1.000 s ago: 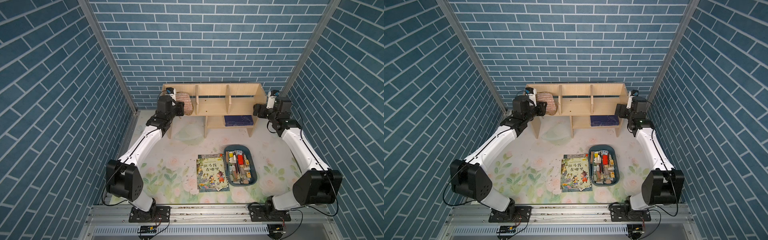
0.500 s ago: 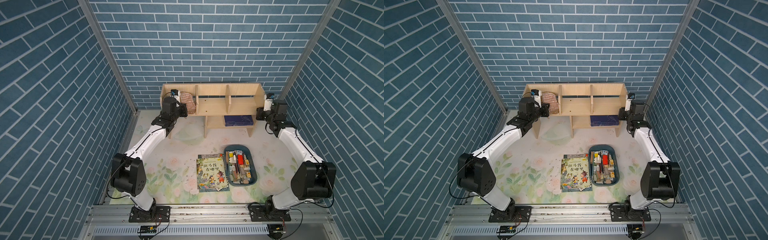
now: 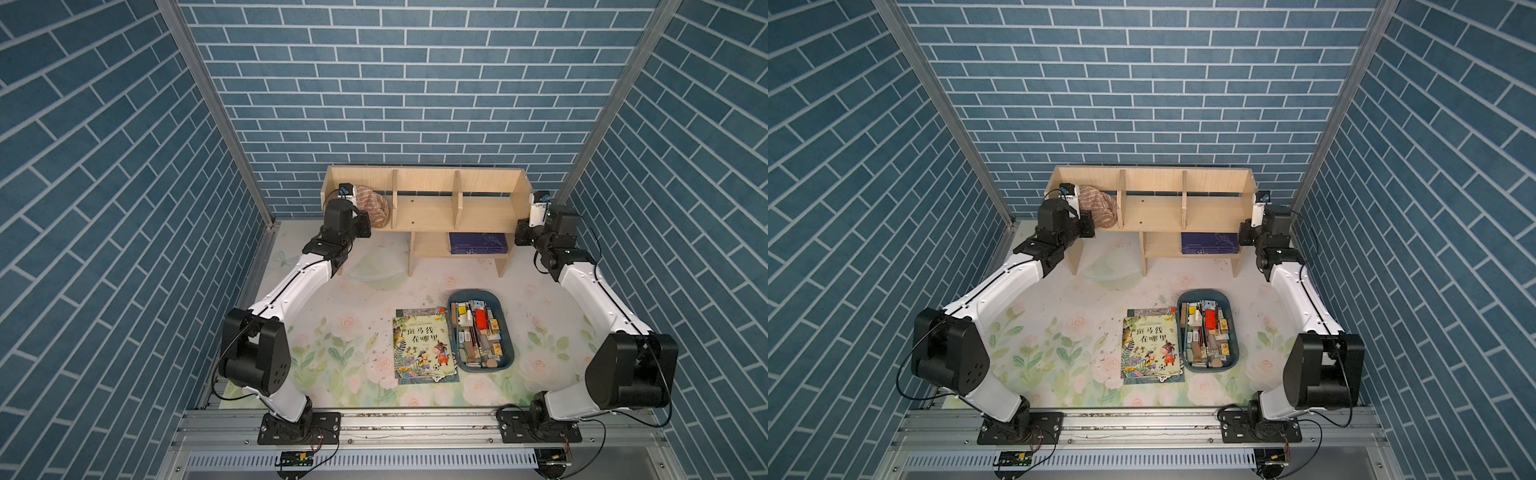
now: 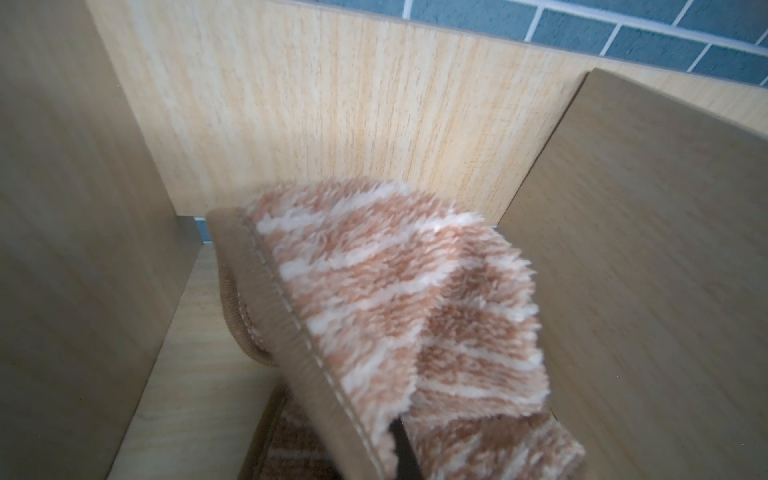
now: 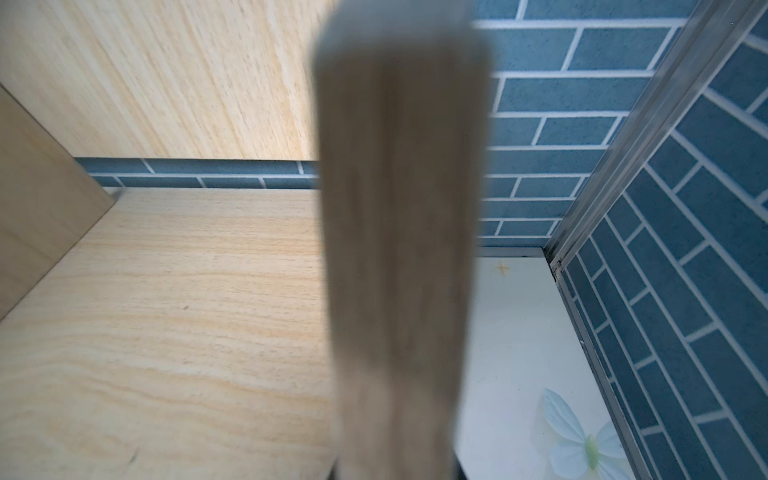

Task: Wipe the bookshelf clean with a cloth
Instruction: Hold the shelf at the center of the board.

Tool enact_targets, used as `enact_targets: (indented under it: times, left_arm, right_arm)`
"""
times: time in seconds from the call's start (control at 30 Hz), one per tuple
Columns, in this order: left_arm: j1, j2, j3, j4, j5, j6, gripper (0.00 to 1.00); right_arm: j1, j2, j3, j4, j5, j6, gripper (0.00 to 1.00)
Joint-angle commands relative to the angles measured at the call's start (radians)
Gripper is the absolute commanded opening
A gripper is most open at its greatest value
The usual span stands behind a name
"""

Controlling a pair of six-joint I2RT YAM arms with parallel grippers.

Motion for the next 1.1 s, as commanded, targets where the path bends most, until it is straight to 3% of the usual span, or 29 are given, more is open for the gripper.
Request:
enact_targets:
  times: [0.0,0.17,0.2,0.27,0.33,0.47,0.57,0.83,0.9,1.0,1.07]
  left_arm:
    - [0.003,-0.015,0.008,-0.016,-0.020,0.027,0.10]
    - [0.004,0.004,0.027,-0.024,-0.004,0.027,0.13]
    - [0.004,0.007,0.031,-0.027,0.002,0.026,0.22]
    - [0.004,0.005,0.035,-0.028,0.008,0.023,0.51]
    - [0.002,-0.004,0.034,-0.024,0.026,0.028,0.65]
    - [0.001,-0.048,0.029,-0.013,0.010,0.037,0.88]
    - [0.002,-0.091,0.039,-0.017,-0.044,0.050,0.98]
    - [0.029,-0.140,0.132,-0.147,-0.299,0.056,1.00]
    - [0.074,-0.152,0.105,-0.151,-0.290,0.011,1.00]
    - [0.170,-0.124,0.077,-0.163,-0.150,-0.063,1.00]
    - [0.196,-0.097,0.066,-0.151,-0.115,-0.069,1.00]
  right_arm:
    - [0.017,-0.116,-0.065,-0.021,-0.139,0.107,0.00]
    - [0.023,-0.166,-0.101,-0.023,-0.145,0.120,0.00]
    - [0.022,-0.159,-0.092,-0.031,-0.148,0.112,0.00]
    - [0.020,-0.143,-0.072,-0.043,-0.162,0.100,0.00]
    - [0.018,-0.135,-0.062,-0.045,-0.169,0.097,0.00]
    - [0.014,-0.128,-0.055,-0.040,-0.189,0.103,0.00]
    - [0.012,-0.121,-0.044,-0.050,-0.195,0.103,0.00]
    - [0.012,-0.123,-0.026,-0.065,-0.190,0.100,0.00]
    - [0.012,-0.118,-0.021,-0.068,-0.189,0.100,0.00]
    - [0.012,-0.112,-0.015,-0.068,-0.188,0.099,0.00]
    - [0.012,-0.104,-0.009,-0.070,-0.190,0.096,0.00]
